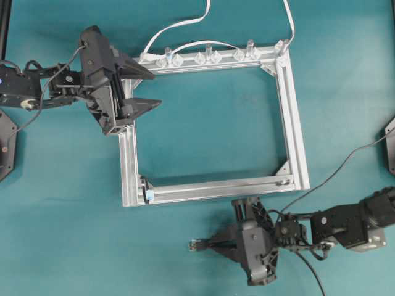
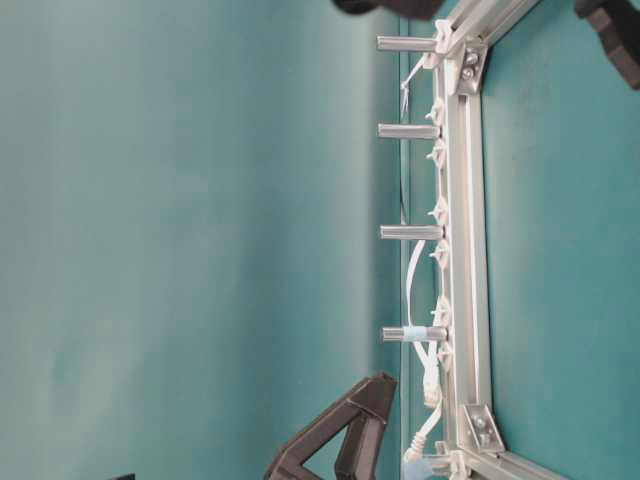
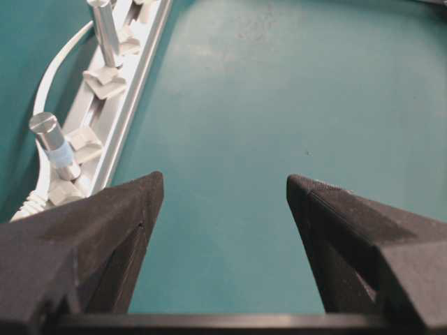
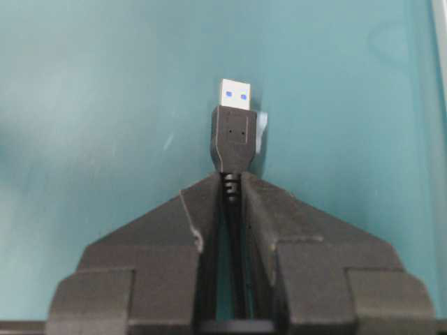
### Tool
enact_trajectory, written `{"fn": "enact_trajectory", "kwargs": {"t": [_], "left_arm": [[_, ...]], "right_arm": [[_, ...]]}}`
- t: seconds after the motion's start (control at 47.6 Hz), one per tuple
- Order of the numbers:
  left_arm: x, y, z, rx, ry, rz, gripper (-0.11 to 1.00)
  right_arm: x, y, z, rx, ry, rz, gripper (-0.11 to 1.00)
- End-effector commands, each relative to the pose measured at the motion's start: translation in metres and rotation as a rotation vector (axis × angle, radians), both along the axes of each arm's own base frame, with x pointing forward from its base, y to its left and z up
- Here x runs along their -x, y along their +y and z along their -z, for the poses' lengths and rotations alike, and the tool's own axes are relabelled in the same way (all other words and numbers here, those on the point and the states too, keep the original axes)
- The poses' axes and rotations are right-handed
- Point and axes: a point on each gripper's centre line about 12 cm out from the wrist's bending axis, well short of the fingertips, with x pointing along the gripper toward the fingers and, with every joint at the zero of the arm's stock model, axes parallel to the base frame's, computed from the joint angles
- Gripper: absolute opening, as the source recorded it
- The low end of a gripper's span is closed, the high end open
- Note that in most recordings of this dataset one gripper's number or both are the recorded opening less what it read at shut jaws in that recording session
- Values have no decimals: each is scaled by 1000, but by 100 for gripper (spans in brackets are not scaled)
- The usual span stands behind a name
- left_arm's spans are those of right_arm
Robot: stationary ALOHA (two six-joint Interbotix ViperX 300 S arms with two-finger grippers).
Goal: Insert the wire through the string loop located on the left side.
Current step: 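Lift the USB cable with the right gripper toward the frame's bottom rail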
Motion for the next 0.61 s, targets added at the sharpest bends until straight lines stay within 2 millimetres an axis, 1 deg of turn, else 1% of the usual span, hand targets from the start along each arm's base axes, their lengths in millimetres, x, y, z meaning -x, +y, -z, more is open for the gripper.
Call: {"fn": "enact_trajectory", "kwargs": {"t": [0.0,0.168,0.315,0.441,0.589], "left_arm": [[-5,-1,-13,-11,-42,9,80],[-6,-6,-13,-10,-40,22,80],[-7,-9,-13,-10,-42,32,80],[-7,-11,-13,-10,-42,38,80],[-5,-12,-18,-12,-52,41,80]], "right_arm": [[-4,0,-23,-26,-49,3,11],[-3,-5,-34,-23,-73,3,11],[-5,-11,-48,4,-109,-4,11],[-8,-21,-59,28,-137,-1,11],[-12,-32,-66,33,-151,23,11]]}}
